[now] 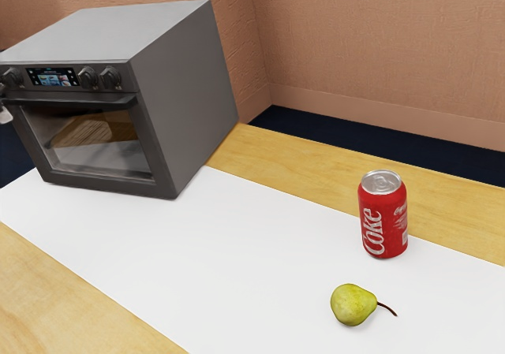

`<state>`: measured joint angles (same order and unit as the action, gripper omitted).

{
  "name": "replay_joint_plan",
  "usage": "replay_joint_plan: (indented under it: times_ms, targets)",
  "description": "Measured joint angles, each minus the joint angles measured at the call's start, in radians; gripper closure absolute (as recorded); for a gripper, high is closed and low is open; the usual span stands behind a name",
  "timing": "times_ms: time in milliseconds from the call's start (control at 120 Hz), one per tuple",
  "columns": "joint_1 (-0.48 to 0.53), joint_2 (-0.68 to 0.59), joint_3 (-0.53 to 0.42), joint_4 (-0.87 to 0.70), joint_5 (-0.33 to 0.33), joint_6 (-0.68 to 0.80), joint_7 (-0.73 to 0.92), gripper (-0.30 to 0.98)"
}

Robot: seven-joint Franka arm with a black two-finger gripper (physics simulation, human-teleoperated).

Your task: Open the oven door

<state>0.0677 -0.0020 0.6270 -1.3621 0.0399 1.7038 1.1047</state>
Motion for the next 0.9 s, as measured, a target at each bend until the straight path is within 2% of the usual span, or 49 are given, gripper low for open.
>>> replay_joint_plan:
  times_ms: [83,208,392,758,900]
  targets:
    - [0.021,0.011,-0.007,-0.014,-0.016,0.065,0.1,0.0]
    - [0.034,0.033,-0.008,-0.014,-0.075,0.125,0.226,0.0]
    - [-0.063,0.039,-0.009,-0.014,-0.102,0.168,0.369,0.0]
    - [-0.201,0.032,-0.031,-0.062,-0.049,0.161,0.572,0.0]
    - [-0.16,0.052,-0.006,-0.062,-0.041,0.166,0.623,0.0]
